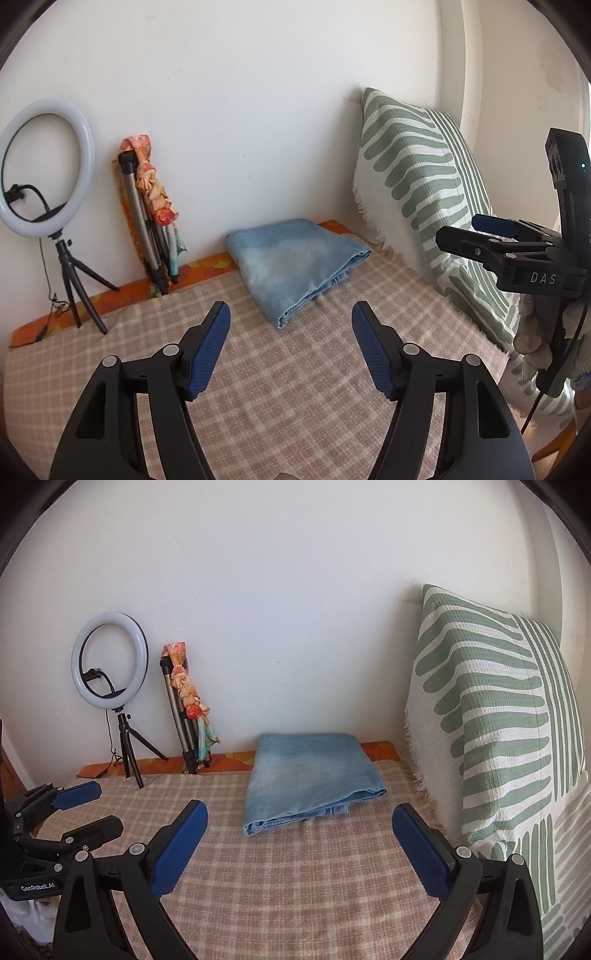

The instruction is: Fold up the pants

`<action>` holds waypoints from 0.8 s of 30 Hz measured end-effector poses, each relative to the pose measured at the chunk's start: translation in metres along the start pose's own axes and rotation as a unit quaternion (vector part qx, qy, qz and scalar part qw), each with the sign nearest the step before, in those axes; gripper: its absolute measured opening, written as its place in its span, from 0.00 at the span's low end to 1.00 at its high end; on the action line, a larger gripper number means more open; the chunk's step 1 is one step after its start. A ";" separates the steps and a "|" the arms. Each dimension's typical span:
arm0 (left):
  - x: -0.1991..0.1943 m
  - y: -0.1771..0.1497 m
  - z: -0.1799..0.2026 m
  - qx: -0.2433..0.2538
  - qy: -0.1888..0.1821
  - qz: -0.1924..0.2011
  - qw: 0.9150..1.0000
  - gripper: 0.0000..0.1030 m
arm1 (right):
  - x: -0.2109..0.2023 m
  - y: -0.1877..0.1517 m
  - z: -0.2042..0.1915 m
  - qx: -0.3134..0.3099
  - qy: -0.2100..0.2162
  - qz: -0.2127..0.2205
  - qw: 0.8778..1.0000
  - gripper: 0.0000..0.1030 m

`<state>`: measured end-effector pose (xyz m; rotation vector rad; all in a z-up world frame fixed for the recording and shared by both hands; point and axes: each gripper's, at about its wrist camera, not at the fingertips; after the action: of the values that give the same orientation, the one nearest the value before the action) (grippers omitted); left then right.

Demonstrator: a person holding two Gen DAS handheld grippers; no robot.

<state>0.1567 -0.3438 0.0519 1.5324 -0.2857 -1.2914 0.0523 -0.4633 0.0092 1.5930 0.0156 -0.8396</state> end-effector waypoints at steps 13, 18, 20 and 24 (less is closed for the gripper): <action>-0.070 -0.054 -0.010 -0.014 0.021 0.020 0.999 0.71 | -0.056 -0.057 -0.044 0.020 -0.003 0.010 1.000 1.00; -0.085 -0.074 -0.017 -0.030 0.024 0.028 0.999 0.76 | -0.069 -0.081 -0.056 0.010 -0.023 0.011 1.000 1.00; -0.086 -0.079 -0.020 -0.034 0.028 0.027 0.999 0.76 | -0.072 -0.087 -0.061 0.009 -0.023 0.013 1.000 1.00; -0.088 -0.093 -0.029 -0.045 0.037 0.031 0.998 0.76 | -0.071 -0.092 -0.068 0.012 -0.015 0.022 1.000 1.00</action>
<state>0.1076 -0.2262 0.0224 1.4805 -0.2234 -1.1813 -0.0085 -0.3517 -0.0356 1.5968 -0.0499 -0.8327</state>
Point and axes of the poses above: each gripper's, at about its wrist camera, not at the fingertips, and x roughly the way its jaws point, z to its right, y to its top, and after that the axes turned 13 degrees about -y, right-handed
